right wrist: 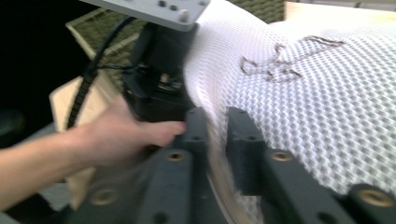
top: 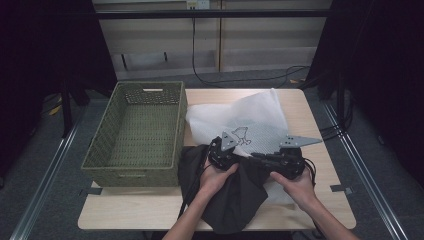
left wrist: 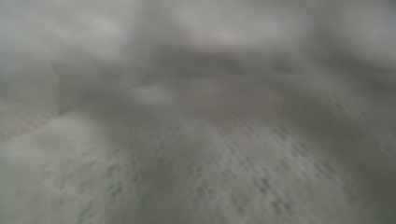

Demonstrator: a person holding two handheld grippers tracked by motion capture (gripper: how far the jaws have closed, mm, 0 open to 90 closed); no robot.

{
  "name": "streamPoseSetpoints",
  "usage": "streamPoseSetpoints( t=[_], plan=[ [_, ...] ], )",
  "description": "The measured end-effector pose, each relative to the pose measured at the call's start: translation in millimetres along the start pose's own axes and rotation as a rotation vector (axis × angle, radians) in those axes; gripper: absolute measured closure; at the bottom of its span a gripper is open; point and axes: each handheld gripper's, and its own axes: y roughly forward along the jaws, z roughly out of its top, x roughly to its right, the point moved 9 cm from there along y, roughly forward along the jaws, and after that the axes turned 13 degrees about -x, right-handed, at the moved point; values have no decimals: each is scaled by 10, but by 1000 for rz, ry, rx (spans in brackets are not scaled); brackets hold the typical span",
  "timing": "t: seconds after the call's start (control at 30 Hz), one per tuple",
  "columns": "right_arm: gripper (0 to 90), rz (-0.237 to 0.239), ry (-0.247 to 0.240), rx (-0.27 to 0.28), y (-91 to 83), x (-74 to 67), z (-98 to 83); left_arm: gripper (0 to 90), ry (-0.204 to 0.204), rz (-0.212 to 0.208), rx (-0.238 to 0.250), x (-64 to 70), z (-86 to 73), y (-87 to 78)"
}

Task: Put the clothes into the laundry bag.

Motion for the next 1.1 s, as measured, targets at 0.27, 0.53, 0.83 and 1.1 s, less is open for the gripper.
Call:
streamPoseSetpoints(
  t=[0.27,0.53,0.83,1.1],
  plan=[
    [477,-119,-25,16,-226,191,-127,524,-49,-71,33,-31,-10,-136],
    [498,-179,-45,-75,-40,303,-327,228,8,-63,63,38,-3,-490],
    [852,-141,-35,-78,-3,290,-313,50,104,-158,50,280,-317,-672],
    [856,-117,-28,-68,-17,270,-297,9,165,-109,-109,352,-588,-147]
  ],
)
